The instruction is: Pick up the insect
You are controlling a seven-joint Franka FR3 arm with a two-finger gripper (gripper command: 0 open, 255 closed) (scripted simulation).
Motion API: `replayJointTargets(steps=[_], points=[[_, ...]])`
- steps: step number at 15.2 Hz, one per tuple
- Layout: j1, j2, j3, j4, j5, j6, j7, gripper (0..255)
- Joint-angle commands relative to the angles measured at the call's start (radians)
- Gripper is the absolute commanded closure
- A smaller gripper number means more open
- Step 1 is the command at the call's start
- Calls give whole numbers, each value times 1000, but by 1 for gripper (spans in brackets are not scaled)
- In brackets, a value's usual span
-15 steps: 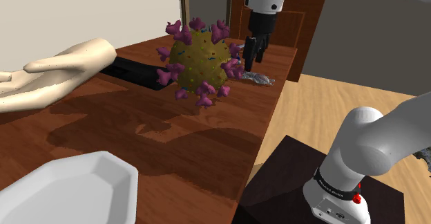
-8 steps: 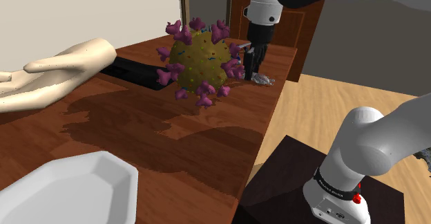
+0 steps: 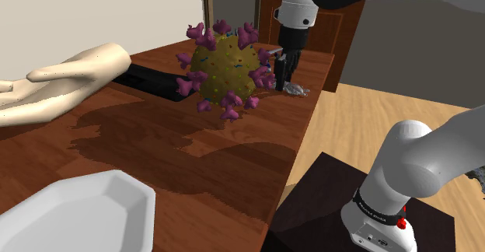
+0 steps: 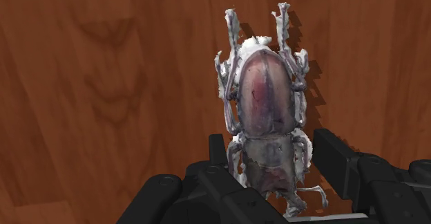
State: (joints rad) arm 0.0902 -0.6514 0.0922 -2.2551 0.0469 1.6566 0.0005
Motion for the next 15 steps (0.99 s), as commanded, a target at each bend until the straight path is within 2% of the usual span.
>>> replayJointTargets(steps=[1, 15], points=[[0, 2, 1, 1, 0, 2, 1, 255], [-4, 62, -3, 237, -6, -175, 4, 255]])
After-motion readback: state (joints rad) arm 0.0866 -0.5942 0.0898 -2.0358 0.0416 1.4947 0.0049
